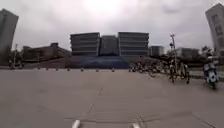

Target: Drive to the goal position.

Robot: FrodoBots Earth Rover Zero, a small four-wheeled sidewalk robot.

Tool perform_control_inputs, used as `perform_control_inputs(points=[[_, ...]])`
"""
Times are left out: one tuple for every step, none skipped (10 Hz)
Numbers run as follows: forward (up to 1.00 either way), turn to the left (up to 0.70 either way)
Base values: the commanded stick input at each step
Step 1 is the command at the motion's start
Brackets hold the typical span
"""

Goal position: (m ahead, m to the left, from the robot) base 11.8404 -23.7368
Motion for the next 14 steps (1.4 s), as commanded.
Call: perform_control_inputs(points=[[0.85,0.00],[0.85,0.00],[0.85,0.00],[0.85,0.00],[0.85,0.00],[0.85,0.00],[0.85,0.00],[0.85,0.00],[0.85,0.00],[0.85,0.00],[0.85,0.00],[0.85,-0.03],[0.85,-0.26],[0.85,0.00]])
